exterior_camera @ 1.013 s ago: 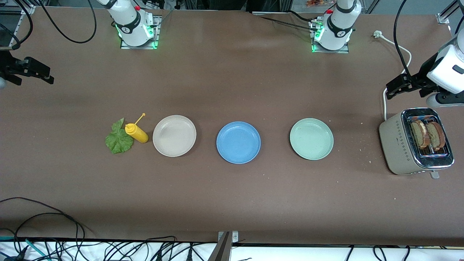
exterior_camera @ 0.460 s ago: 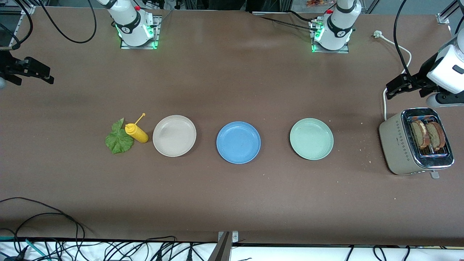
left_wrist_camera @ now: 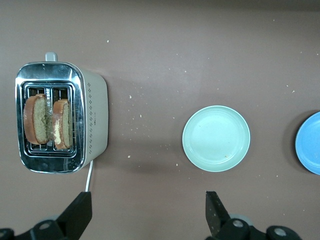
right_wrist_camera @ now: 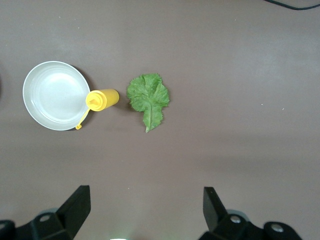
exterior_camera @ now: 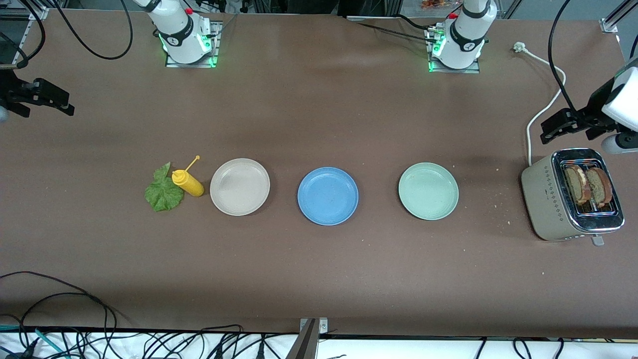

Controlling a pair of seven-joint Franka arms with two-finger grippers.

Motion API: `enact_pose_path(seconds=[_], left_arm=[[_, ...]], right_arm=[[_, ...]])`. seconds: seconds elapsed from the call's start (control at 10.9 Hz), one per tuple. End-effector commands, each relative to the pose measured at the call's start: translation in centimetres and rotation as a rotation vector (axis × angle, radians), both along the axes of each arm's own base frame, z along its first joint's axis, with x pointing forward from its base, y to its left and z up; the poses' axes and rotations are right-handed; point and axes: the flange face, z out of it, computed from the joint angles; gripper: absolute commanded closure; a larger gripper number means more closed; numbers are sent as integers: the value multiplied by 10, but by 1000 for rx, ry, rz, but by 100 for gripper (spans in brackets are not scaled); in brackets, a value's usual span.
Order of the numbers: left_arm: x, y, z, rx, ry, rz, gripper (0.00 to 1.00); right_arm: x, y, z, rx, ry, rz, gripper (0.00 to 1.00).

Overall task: Make sandwich in blue plate with both arms
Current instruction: 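Reach the left gripper down into the toaster slot over a bread slice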

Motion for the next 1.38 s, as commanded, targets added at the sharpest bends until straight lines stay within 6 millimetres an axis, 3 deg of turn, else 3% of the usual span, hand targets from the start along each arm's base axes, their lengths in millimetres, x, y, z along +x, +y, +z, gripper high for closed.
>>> enact_pose_path(seconds=[0.0,0.28,0.46,0.55,0.83,1.01,1.29], left_arm=[[9,24,-1,23,-6,28,0],[26,79,-46,16,63,97,0],[44,102,-98,12,128,64,0],[44,123,-105,3,131,93,0],[59,142,-146,22,144,105,0],[62,147,-164,48,174,102,0],[65,173,-193,40,187,133,0]], right_arm=[[-4,2,8,18,-3,-7,0],[-3,3,8,17,-3,-7,0],[-4,2,8,17,-3,-8,0],[-3,3,8,17,-3,-7,0],[-4,2,8,17,-3,-8,0],[-4,2,8,17,-3,-8,0],[-4,2,8,17,-3,-8,0]])
